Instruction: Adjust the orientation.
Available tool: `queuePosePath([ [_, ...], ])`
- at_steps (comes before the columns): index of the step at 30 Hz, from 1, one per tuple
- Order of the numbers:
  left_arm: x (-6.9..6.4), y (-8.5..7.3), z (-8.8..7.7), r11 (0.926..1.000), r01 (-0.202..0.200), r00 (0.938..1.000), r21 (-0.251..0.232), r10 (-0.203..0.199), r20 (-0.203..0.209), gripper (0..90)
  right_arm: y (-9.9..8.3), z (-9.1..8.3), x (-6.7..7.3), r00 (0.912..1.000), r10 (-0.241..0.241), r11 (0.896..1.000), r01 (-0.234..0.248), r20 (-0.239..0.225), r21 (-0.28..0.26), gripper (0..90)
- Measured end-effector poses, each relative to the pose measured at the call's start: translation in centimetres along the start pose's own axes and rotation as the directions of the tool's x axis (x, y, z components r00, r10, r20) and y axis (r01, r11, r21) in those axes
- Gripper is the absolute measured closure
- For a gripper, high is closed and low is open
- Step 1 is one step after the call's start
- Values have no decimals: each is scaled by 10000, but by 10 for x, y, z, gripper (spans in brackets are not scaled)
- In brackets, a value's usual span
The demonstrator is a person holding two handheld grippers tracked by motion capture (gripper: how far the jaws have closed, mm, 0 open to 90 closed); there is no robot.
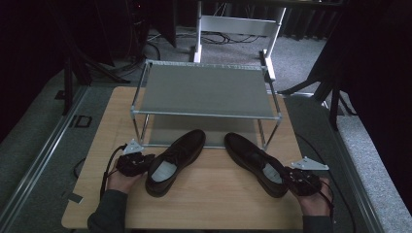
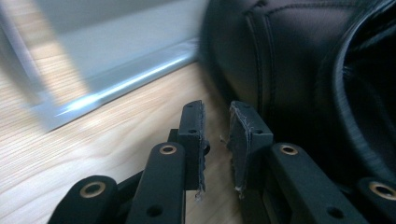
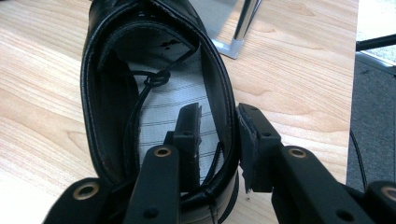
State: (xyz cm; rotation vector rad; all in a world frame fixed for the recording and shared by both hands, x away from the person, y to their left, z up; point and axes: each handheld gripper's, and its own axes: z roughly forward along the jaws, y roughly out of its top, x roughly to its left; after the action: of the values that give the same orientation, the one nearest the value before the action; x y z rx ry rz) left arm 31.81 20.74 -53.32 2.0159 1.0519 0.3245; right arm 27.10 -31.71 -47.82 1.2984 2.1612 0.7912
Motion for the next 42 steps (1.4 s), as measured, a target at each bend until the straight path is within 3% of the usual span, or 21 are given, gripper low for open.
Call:
queuePosePath([
  [2, -3, 2, 2, 10000, -82, 10000, -24, 82, -9, 799, 1, -1, 1, 10000, -91, 10000, 91, -2, 18, 718],
  [8, -21, 4, 14, 9989, -446, 9979, 159, 438, 476, 793, 2, -2, 5, 9998, -184, 9998, 184, 44, 30, 731],
  [12, -31, 9, 21, 9976, -641, 9967, 275, 627, 516, 781, 4, -2, 6, 9992, -375, 9993, 374, 124, 98, 743],
  [19, -38, 17, 33, 9977, -643, 9965, 216, 630, 553, 770, 5, -2, 8, 9997, -155, 9999, 155, 168, 34, 782],
  [26, -45, 23, 40, 9975, -689, 9955, 185, 675, 666, 771, 8, -1, 15, 9994, -337, 9994, 337, 23, 17, 774],
  [30, -54, 23, 44, 9973, -717, 9931, 180, 697, 943, 771, 8, -3, 18, 9986, -518, 9986, 519, -107, 54, 767],
  [37, -76, 32, 61, 9953, -928, 9866, 275, 882, 1375, 771, 8, -2, 15, 9991, -372, 9993, 373, -185, 50, 767],
  [42, -95, 32, 68, 9907, -1290, 9783, 429, 1201, 1689, 769, 8, -2, 15, 9989, -401, 9991, 404, -258, 115, 769],
])
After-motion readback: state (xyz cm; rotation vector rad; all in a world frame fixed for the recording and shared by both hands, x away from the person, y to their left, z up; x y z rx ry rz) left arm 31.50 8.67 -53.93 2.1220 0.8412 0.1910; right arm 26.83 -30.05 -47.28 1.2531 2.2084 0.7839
